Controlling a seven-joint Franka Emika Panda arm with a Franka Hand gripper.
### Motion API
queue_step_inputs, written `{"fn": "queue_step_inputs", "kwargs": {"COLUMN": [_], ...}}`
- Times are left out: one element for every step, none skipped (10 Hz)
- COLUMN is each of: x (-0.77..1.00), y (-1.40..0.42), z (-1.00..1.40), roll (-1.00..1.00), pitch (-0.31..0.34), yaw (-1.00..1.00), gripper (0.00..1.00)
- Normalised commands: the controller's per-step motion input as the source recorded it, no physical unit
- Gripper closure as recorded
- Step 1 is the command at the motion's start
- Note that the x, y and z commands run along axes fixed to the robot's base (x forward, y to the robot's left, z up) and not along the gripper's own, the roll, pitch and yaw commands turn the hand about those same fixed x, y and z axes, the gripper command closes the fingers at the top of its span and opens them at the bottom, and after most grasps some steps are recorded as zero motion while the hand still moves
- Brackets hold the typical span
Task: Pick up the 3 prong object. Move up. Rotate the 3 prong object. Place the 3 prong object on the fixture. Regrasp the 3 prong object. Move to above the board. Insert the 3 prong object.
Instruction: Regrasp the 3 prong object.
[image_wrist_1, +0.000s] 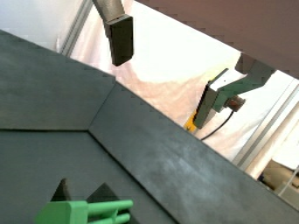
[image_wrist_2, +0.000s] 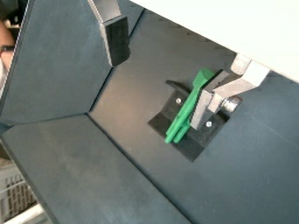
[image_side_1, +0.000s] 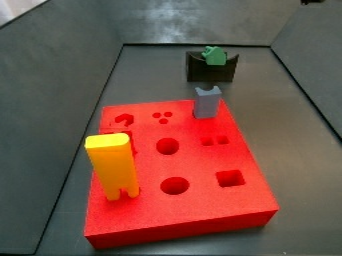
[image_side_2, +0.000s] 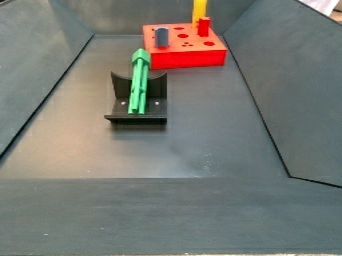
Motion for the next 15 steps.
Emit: {"fn": "queue_step_inputs", "kwargs": {"x": [0.09,0.08,0.09,0.03,0.03,0.04,0.05,0.05,0.06,0.06,0.07,0.08,0.08,0.09,0.09], "y": [-0.04,-0.04,-0.05,0.04,0.04,0.04,0.03,0.03,0.03,0.03,0.03,0.03,0.02,0.02,0.01], "z": [0.00,0.00,-0.01,-1.00,-1.00,-1.00,-1.00,-1.00,-1.00,-1.00,-1.00,-1.00,-1.00,-1.00,-0.85], "roll": [0.25,0.19,0.18,0.17,0.17,0.14,0.11,0.10,0.07,0.07,0.07,0.06,0.06,0.06,0.06], "pitch": [0.100,0.052,0.025,-0.016,-0.027,-0.068,-0.088,-0.096,-0.110,-0.108,-0.101,-0.088,-0.070,-0.051,-0.032], "yaw": [0.22,0.22,0.21,0.17,0.15,0.11,0.09,0.08,0.03,0.01,-0.01,-0.03,-0.04,-0.05,-0.05], "gripper": [0.00,0.00,0.00,0.00,0.00,0.00,0.00,0.00,0.00,0.00,0.00,0.00,0.00,0.00,0.00]}}
